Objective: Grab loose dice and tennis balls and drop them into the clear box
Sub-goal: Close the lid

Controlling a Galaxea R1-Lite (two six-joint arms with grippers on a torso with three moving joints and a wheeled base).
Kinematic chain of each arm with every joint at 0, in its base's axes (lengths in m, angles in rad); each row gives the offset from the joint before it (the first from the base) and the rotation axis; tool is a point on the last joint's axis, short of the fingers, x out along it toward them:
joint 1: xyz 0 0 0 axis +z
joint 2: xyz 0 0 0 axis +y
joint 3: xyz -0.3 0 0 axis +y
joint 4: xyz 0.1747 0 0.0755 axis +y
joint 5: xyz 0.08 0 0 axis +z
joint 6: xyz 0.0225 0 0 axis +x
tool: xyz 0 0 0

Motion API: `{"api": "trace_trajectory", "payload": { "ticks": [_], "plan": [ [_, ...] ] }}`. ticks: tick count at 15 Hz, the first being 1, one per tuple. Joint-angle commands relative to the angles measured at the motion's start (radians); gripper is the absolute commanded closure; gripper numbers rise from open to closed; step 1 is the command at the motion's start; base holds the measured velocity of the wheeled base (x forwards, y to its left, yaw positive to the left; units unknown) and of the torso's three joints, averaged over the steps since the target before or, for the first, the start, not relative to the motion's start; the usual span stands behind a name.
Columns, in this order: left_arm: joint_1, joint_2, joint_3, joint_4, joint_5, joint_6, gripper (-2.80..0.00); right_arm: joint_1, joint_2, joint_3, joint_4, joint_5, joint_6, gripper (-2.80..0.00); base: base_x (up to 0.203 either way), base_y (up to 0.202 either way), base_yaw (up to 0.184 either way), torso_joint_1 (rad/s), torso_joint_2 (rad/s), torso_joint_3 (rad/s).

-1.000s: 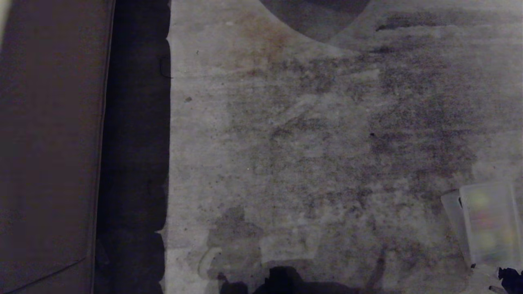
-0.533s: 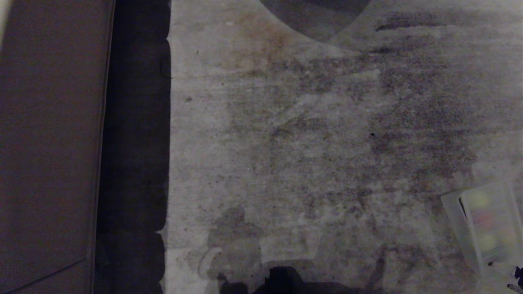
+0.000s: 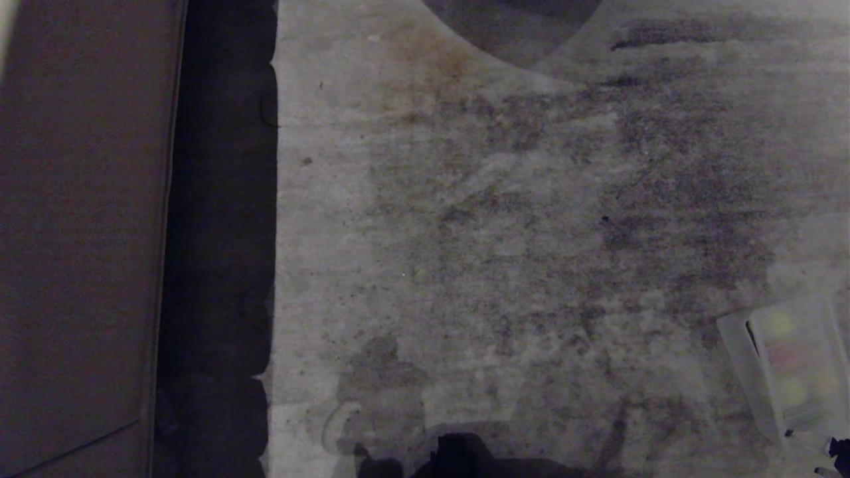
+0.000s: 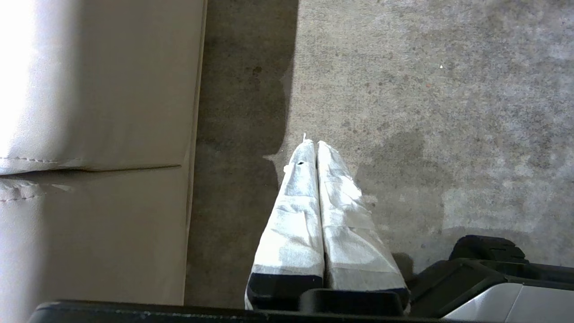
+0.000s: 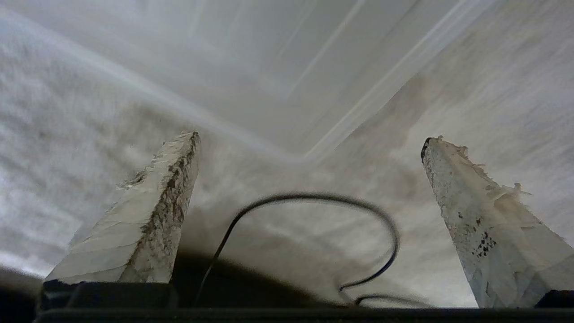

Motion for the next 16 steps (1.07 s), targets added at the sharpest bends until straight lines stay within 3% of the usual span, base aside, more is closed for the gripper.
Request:
{"api": "trace_trajectory", "payload": {
  "ticks": [1,16],
  "plan": [
    [0.0,0.001,0.002,0.0,0.001,-0.001,0.0,0.026,0.011,0.024,-0.005,0.004,-0.002,-2.8,0.0,0.0,0.0,0.0,0.0,0.0],
    [0.0,0.001,0.002,0.0,0.001,-0.001,0.0,-0.008,0.066,-0.137,-0.011,-0.021,-0.002,-2.8,0.0,0.0,0.0,0.0,0.0,0.0]
  ]
}}
